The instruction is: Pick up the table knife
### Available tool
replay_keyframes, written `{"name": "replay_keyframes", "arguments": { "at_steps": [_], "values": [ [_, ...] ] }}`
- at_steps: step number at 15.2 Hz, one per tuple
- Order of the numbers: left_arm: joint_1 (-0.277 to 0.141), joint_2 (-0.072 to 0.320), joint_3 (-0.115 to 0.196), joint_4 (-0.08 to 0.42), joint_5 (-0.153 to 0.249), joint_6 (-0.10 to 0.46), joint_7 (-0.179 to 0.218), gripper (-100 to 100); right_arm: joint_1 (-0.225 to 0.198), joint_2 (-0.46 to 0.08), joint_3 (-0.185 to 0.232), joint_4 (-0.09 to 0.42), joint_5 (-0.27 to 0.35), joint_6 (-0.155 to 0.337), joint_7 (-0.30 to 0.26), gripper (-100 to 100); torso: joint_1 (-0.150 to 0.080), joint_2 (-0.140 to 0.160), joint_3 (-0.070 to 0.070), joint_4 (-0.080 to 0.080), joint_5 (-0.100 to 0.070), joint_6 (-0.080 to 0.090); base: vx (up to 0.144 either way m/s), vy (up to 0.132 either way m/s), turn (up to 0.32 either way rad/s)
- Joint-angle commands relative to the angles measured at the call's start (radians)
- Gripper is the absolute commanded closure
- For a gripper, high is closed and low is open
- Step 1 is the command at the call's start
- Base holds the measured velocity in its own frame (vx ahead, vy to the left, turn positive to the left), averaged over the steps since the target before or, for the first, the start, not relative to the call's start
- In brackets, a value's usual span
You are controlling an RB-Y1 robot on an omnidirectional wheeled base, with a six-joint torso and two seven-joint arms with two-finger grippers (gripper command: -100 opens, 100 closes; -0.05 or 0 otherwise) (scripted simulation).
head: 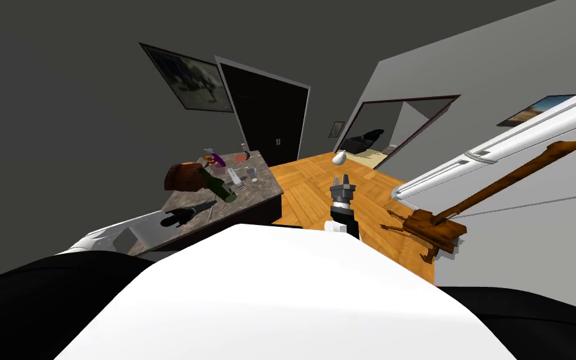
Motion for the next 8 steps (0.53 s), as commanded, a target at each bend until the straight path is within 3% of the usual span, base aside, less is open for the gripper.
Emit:
{"name": "replay_keyframes", "arguments": {
  "at_steps": [1, 2, 3, 4, 5, 8],
  "values": [
    [0.005, 0.019, -0.028, 0.004, 0.012, 0.023, 0.002, -100, 0.000, 0.000, 0.000, 0.000, 0.000, 0.000, 0.000, 0, 0.000, 0.000, 0.000, 0.000, 0.000, 0.000, 0.060, -0.041, -0.094],
    [0.010, 0.030, -0.048, 0.003, 0.023, 0.031, 0.004, -100, 0.000, 0.000, 0.000, 0.000, 0.000, 0.000, 0.000, 0, 0.000, 0.000, 0.000, 0.000, 0.000, 0.000, 0.074, -0.053, -0.101],
    [-0.004, 0.024, -0.035, 0.013, 0.020, 0.015, 0.002, -100, 0.000, 0.000, 0.000, 0.000, 0.000, 0.000, 0.000, 0, -0.001, 0.000, 0.000, 0.000, 0.000, 0.000, 0.051, -0.034, -0.036],
    [-0.040, 0.018, -0.063, 0.052, 0.034, 0.039, 0.022, -100, 0.000, 0.000, 0.000, 0.000, 0.000, 0.000, 0.000, 0, 0.000, 0.001, 0.001, 0.000, 0.000, 0.000, -0.060, 0.006, -0.286],
    [-0.040, 0.018, -0.063, 0.052, 0.034, 0.039, 0.022, -100, 0.000, 0.000, 0.000, 0.000, 0.000, 0.000, 0.000, 0, 0.002, 0.005, 0.003, 0.001, 0.000, 0.001, -0.131, 0.040, -0.407],
    [-0.093, 0.007, -0.098, 0.106, 0.054, 0.074, 0.052, -100, -0.001, 0.000, 0.000, 0.000, 0.000, 0.000, 0.000, 0, 0.007, 0.017, 0.009, 0.004, 0.002, 0.001, -0.196, 0.055, -0.360]
  ]
}}
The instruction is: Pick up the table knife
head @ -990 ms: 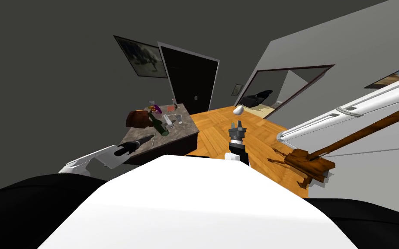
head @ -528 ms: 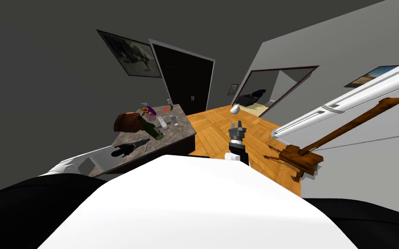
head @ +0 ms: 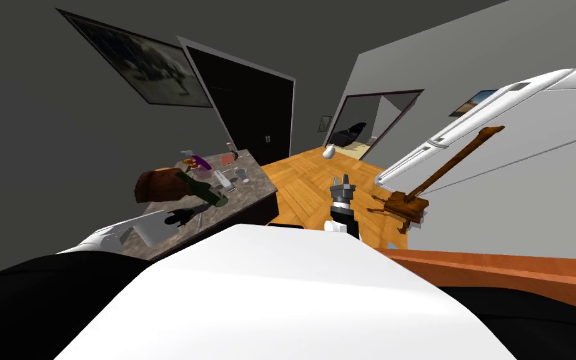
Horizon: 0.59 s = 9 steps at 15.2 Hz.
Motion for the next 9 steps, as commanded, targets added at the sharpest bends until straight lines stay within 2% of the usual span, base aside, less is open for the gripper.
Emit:
{"name": "replay_keyframes", "arguments": {
  "at_steps": [1, 5, 6, 7, 9],
  "values": [
    [-0.038, -0.011, -0.025, 0.043, 0.012, 0.023, 0.023, -100, 0.000, 0.000, 0.000, 0.000, 0.000, 0.000, 0.000, 0, 0.000, 0.000, 0.000, 0.000, 0.000, 0.000, -0.237, 0.046, -0.431],
    [-0.109, -0.026, -0.071, 0.116, 0.037, 0.069, 0.063, -100, 0.000, 0.000, 0.000, 0.000, 0.000, 0.000, 0.000, 0, 0.002, 0.002, 0.001, 0.001, 0.001, 0.001, -0.243, 0.040, -0.413],
    [-0.090, -0.022, -0.059, 0.097, 0.030, 0.053, 0.049, -100, 0.000, 0.000, 0.000, 0.000, 0.000, 0.000, 0.000, 0, 0.001, 0.002, 0.001, 0.000, 0.002, 0.002, -0.151, 0.018, -0.193],
    [-0.095, -0.023, -0.061, 0.103, 0.031, 0.057, 0.052, 100, 0.000, 0.000, 0.000, 0.000, 0.000, 0.000, 0.000, 0, 0.002, -0.002, -0.001, 0.000, 0.003, 0.001, -0.056, 0.007, -0.007],
    [-0.095, -0.022, -0.061, 0.102, 0.031, 0.057, 0.053, 100, 0.001, 0.000, 0.000, 0.000, 0.000, 0.000, 0.000, 0, 0.002, -0.010, -0.006, -0.002, 0.003, 0.000, -0.021, 0.001, 0.003]
  ]
}}
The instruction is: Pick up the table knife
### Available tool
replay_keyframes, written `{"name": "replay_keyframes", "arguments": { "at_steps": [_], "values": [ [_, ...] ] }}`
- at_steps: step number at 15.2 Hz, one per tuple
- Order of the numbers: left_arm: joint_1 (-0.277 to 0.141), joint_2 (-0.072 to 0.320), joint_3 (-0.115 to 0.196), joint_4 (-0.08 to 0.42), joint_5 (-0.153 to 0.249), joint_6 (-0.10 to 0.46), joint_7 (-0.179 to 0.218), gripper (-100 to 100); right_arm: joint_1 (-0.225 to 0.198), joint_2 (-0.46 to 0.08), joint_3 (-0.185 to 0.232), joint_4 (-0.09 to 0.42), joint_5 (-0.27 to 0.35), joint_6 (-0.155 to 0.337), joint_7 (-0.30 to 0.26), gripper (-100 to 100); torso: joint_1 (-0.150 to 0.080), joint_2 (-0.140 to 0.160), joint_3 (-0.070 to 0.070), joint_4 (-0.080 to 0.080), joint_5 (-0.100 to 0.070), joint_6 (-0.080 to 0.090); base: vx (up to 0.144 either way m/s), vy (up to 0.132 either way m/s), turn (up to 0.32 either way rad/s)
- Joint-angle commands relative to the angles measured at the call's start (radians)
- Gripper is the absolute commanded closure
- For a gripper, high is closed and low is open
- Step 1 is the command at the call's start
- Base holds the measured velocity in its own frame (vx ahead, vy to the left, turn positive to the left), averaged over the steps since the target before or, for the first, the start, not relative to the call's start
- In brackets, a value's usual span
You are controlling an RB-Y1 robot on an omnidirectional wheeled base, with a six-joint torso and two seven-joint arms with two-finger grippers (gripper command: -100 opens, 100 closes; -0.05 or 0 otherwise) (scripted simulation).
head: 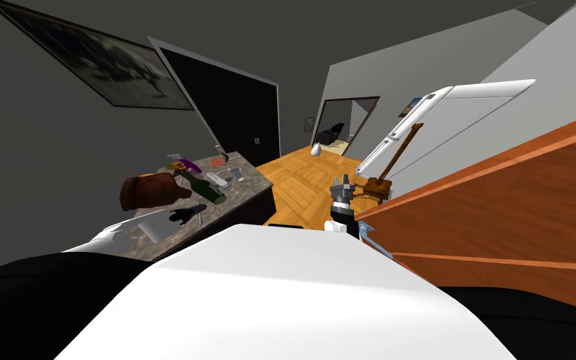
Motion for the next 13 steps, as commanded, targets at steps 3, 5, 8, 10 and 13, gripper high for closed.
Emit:
{"name": "replay_keyframes", "arguments": {
  "at_steps": [3, 5, 8, 10, 13],
  "values": [
    [0.021, 0.005, 0.012, -0.024, -0.008, -0.012, -0.012, 100, 0.000, 0.000, 0.000, 0.000, 0.000, 0.000, 0.000, 0, 0.001, -0.002, -0.001, 0.000, 0.001, 0.002, 0.017, -0.002, 0.095],
    [0.039, 0.009, 0.024, -0.042, -0.015, -0.024, -0.022, 100, 0.001, 0.000, 0.000, 0.000, 0.000, 0.000, 0.000, 0, 0.000, -0.009, -0.004, -0.001, 0.000, 0.000, 0.168, -0.011, 0.354],
    [0.092, 0.020, 0.058, -0.096, -0.034, -0.058, -0.052, 100, 0.001, 0.000, 0.000, 0.000, 0.000, 0.000, 0.000, 0, -0.002, -0.016, -0.009, -0.003, 0.000, -0.001, 0.219, -0.037, 0.408],
    [0.128, 0.027, 0.081, -0.133, -0.047, -0.081, -0.072, 100, 0.001, 0.000, 0.000, 0.000, 0.000, 0.000, 0.000, 0, -0.004, -0.020, -0.011, -0.003, 0.000, 0.000, 0.233, -0.067, 0.423],
    [0.146, 0.036, 0.092, -0.147, -0.049, -0.091, -0.077, 100, 0.001, 0.000, 0.000, 0.000, 0.000, 0.000, 0.000, 0, -0.004, -0.021, -0.012, -0.004, 0.000, 0.000, 0.203, -0.055, 0.336]
  ]
}}
